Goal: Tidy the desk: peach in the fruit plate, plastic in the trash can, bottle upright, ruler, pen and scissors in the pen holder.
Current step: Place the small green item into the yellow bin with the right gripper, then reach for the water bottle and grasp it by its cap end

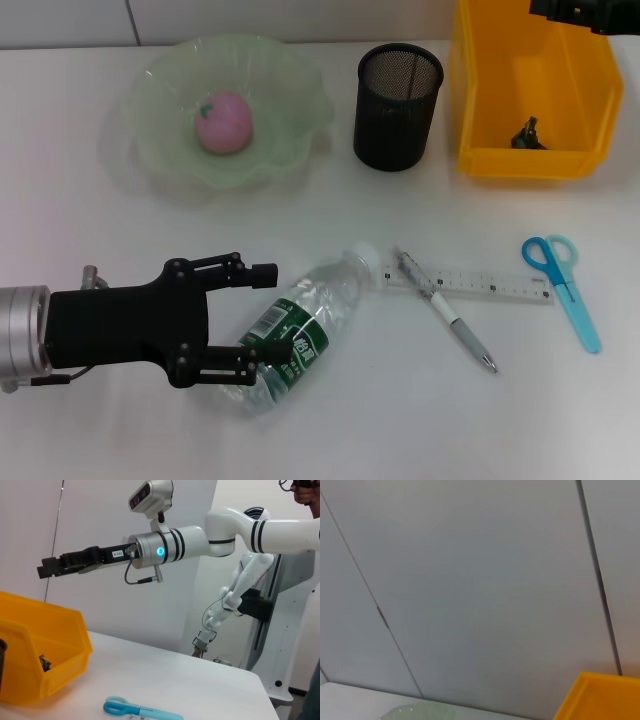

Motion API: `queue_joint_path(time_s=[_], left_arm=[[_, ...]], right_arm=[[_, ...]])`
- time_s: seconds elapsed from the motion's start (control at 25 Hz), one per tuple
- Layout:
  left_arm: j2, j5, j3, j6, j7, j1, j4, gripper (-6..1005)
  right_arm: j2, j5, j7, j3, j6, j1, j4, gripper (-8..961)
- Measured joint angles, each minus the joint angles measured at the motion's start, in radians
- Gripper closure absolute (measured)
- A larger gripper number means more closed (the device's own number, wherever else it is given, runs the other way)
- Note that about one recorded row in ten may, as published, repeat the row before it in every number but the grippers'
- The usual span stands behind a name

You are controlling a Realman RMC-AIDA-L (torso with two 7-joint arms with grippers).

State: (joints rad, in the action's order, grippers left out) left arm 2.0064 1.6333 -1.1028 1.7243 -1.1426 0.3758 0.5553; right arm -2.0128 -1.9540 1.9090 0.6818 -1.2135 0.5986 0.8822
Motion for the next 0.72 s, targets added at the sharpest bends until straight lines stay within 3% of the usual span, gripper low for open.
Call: queue_joint_path(time_s=[0.12,0.28,0.36,0.44,0.48,0.56,0.6,0.64,0.72], left_arm=[[0.000,-0.004,0.009,0.002,-0.006,-0.001,0.000,170],[-0.003,-0.005,0.045,0.016,-0.028,-0.002,0.001,170],[-0.013,-0.001,0.123,0.055,-0.126,-0.006,0.041,170],[-0.014,0.000,0.132,0.054,-0.162,-0.008,0.060,170],[-0.014,0.011,0.137,0.024,-0.301,-0.017,0.151,170],[-0.012,0.021,0.136,0.015,-0.345,-0.017,0.181,170],[0.002,0.068,0.134,-0.004,-0.472,-0.018,0.285,170],[0.002,0.068,0.134,-0.004,-0.472,-0.018,0.285,170],[0.031,0.153,0.130,-0.018,-0.630,-0.007,0.429,170]], right_arm=[[0.001,0.002,-0.001,-0.006,-0.041,-0.007,0.004,265],[0.008,0.004,-0.042,-0.025,-0.188,-0.053,0.031,231],[0.010,0.006,-0.095,-0.039,-0.285,-0.093,0.044,214],[0.008,0.011,-0.172,-0.068,-0.389,-0.135,0.045,214],[0.003,0.022,-0.274,-0.106,-0.496,-0.182,0.018,214],[0.002,0.029,-0.337,-0.123,-0.549,-0.206,-0.005,214],[0.002,0.032,-0.404,-0.134,-0.607,-0.231,-0.036,214],[0.003,0.033,-0.471,-0.141,-0.652,-0.253,-0.074,215],[0.010,0.033,-0.578,-0.144,-0.711,-0.292,-0.148,215]])
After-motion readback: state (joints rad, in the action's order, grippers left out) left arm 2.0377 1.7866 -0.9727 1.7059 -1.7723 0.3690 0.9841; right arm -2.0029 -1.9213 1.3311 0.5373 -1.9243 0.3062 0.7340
